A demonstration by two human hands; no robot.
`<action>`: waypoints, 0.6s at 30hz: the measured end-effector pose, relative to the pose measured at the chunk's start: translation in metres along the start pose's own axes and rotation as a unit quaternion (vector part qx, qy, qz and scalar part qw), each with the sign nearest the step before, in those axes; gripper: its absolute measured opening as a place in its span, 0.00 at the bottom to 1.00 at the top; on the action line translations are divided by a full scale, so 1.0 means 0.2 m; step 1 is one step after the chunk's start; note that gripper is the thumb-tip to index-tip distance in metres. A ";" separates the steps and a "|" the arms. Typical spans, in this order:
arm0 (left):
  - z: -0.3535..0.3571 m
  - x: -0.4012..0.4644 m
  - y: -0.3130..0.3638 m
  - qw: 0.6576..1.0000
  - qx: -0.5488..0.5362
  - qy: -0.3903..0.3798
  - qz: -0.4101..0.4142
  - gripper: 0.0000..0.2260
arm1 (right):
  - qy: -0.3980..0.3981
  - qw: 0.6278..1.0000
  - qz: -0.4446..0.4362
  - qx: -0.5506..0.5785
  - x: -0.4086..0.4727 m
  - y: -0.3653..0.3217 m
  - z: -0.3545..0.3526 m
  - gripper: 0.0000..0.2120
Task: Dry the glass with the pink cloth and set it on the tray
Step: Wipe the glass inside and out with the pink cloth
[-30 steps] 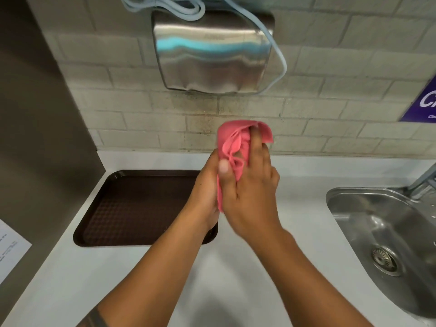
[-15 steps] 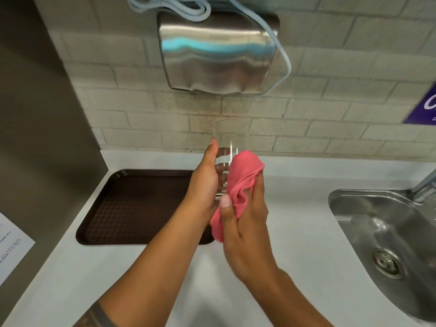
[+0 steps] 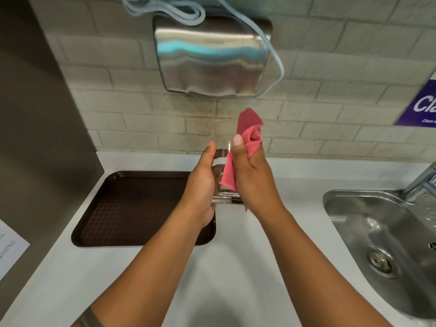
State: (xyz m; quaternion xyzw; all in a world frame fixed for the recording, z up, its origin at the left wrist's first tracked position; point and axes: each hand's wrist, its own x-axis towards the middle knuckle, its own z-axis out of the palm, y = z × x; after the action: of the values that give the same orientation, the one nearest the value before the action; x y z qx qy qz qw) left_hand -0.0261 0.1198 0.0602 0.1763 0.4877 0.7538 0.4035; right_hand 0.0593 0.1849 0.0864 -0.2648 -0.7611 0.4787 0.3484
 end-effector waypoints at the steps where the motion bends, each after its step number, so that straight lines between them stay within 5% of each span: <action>1: 0.00 0.00 0.00 1.000 -0.004 0.004 0.001 0.28 | -0.006 0.999 0.016 0.028 -0.03 0.02 0.00 0.26; 5: -0.02 0.00 0.03 0.999 -0.002 0.035 -0.006 0.28 | 0.003 0.995 0.018 0.101 -0.23 0.10 0.07 0.22; 7: -0.02 0.01 0.03 0.999 -0.002 0.033 -0.005 0.27 | 0.007 0.996 -0.006 0.092 -0.33 0.13 0.10 0.29; 9: -0.01 0.01 0.03 0.999 -0.028 0.034 -0.023 0.26 | 0.002 0.999 -0.042 0.028 -0.40 0.14 0.13 0.35; 12: 0.01 0.00 0.04 0.995 -0.078 -0.006 -0.060 0.29 | 0.015 0.985 -0.108 -0.131 -0.40 0.11 0.13 0.27; 18: 0.00 -0.01 -0.03 0.999 -0.017 -0.039 0.002 0.24 | 0.058 0.954 -0.126 -0.267 -0.18 -0.01 0.10 0.28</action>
State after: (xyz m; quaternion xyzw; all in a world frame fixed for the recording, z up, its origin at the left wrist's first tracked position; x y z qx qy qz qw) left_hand -0.0214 0.1193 0.0545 0.1999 0.4583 0.7553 0.4237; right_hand 0.0654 0.1469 0.0715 -0.2773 -0.8669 0.1941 0.3658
